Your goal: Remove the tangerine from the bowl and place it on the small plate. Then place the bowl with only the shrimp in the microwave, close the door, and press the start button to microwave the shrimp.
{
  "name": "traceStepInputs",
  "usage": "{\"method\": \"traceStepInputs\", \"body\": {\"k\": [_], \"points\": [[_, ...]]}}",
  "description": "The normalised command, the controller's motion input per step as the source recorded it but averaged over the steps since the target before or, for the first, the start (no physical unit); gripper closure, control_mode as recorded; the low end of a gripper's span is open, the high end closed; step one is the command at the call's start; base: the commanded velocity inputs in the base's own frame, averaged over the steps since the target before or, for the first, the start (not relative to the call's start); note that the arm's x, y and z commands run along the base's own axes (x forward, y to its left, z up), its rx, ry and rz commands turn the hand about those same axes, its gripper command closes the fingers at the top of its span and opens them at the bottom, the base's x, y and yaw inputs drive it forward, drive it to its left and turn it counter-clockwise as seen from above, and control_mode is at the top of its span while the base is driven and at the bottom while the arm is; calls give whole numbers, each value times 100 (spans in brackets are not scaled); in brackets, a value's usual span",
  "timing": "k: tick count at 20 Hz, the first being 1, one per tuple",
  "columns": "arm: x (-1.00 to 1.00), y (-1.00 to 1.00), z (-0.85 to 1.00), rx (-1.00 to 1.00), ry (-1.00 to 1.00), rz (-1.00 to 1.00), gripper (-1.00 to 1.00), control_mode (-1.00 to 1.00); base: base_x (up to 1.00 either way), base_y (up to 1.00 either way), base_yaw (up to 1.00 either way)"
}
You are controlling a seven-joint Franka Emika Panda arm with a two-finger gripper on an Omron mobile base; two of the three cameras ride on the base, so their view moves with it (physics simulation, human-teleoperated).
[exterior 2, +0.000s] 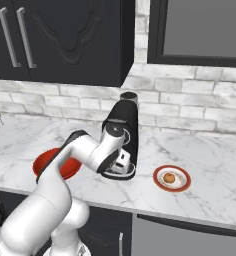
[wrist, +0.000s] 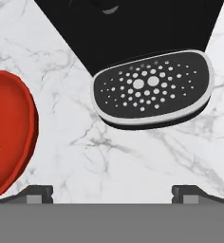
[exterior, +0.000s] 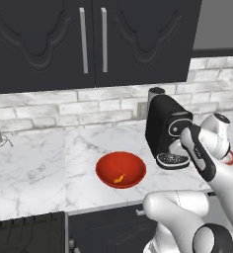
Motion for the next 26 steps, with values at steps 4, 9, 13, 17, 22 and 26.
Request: {"method": "traceStepInputs", "body": {"k": [4,9,13,17,22,26], "points": [[14,18,-10,0,0,0,-100,-100,0,0,0],[0,62,0,0,0,-1,-100,-100,0,0,0],[0,72,-1,0,0,-2,-100,-100,0,0,0],[5,64,-15,0,0,-1,-100,-100,0,0,0],[10,36,-20,0,0,0,-100,-100,0,0,0],[21,16,-30,2,2,0,-100,-100,0,0,0]]}}
